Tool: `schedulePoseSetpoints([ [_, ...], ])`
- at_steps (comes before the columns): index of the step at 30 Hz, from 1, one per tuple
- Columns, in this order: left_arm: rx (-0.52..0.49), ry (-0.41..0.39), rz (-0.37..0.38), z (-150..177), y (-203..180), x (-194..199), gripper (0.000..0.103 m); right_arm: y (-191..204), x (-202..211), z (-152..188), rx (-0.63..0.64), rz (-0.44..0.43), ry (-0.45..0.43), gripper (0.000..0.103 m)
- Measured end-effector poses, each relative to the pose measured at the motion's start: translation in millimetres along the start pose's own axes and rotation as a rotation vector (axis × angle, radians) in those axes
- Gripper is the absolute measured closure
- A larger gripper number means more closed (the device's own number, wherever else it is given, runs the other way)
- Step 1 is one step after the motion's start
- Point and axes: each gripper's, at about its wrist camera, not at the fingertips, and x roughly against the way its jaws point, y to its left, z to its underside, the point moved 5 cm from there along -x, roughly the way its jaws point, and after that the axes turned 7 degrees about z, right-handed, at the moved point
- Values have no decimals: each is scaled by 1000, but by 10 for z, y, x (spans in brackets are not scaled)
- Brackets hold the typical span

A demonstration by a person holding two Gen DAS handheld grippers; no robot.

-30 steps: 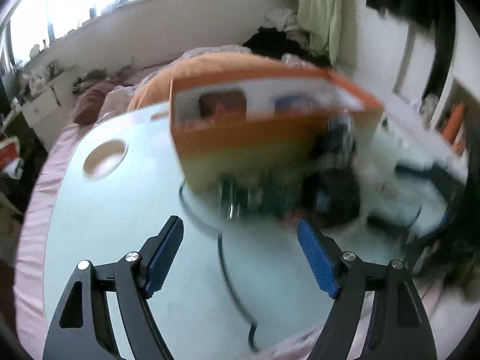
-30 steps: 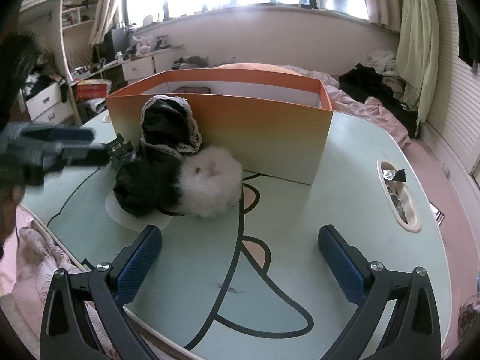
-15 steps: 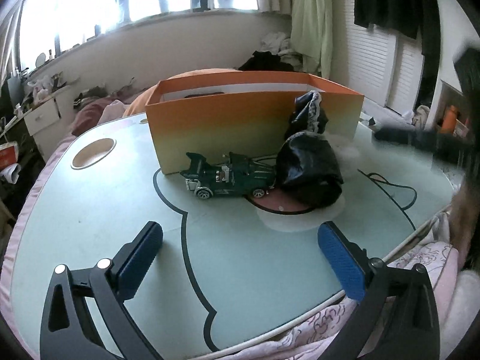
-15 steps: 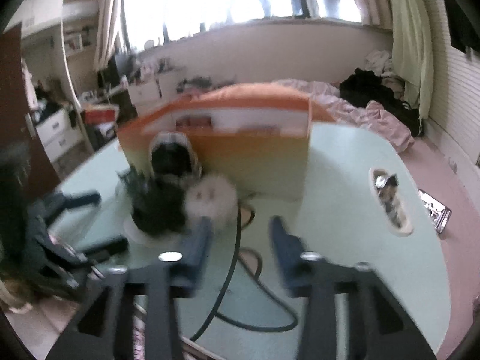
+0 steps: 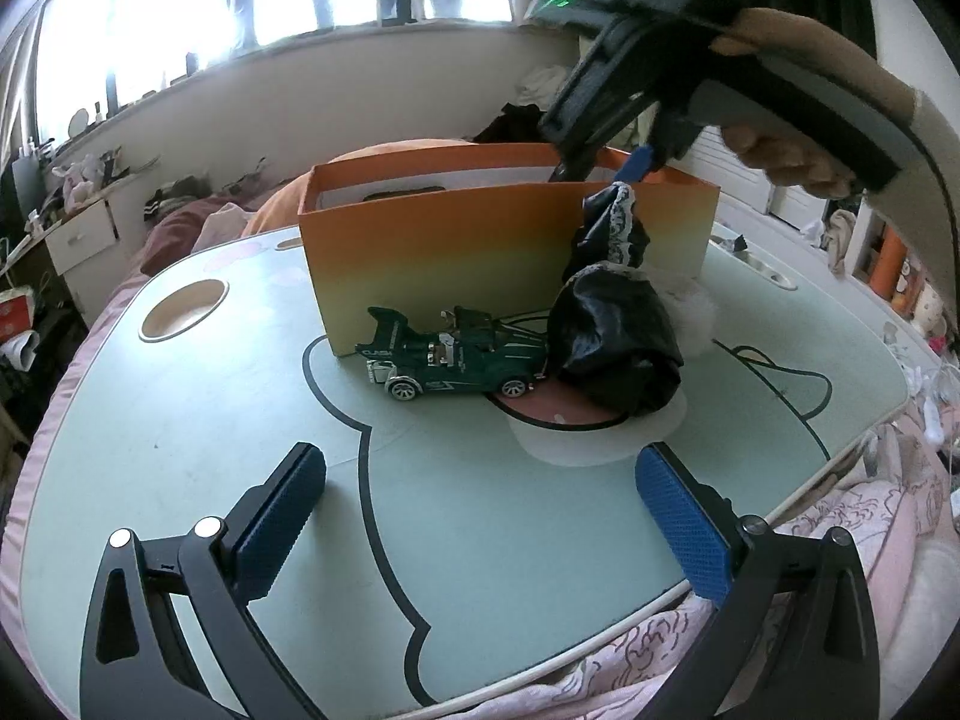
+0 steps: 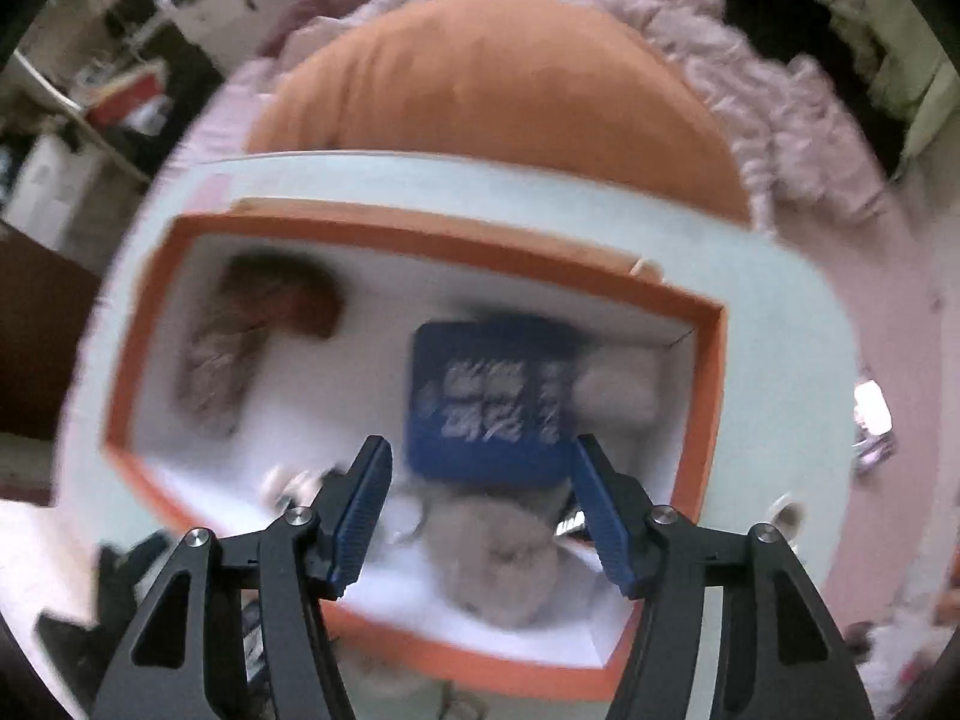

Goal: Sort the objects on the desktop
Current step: 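Reach into the box and grasp the blue pouch with the right gripper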

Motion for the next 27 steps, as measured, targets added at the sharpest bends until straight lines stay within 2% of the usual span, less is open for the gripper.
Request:
schedulePoseSetpoints([
  [2,-2,-1,-1,-2,3,5,0,99,-70,-45,44,12,19,32],
  [3,-1,-1,-1,-1,5,4,0,150,-96,-66,64,24,19,23],
  [4,-2,-1,-1,0,5,4,0,217,-122,-90,86,53,17,20],
  [6,-3,-2,-2,-1,0,5,0,323,-173,-138,129,139,5,19],
  [9,-2,-1,-2,2,-1,5,0,390,-242,-134,171,211,-16,17],
  [16,-6,-2,-4,3,-12,7,0,284,-268,-98,92,115,51,16],
  [17,-6,-1,-1,4,-11,8,0,298,-273,-98,84,73,62,17],
  [18,-4,1,1,7,-5,8,0,309,-288,-86,52,-7,88,15],
  [21,-4,0,1,2,-7,10,0,344,-210,-50,75,10,33,18],
  [24,-5,-1,2,-2,-2,13,0,386,-67,11,75,-3,-42,37],
  [27,-4,-1,2,-3,-4,12,0,364,25,45,60,-27,-103,37],
])
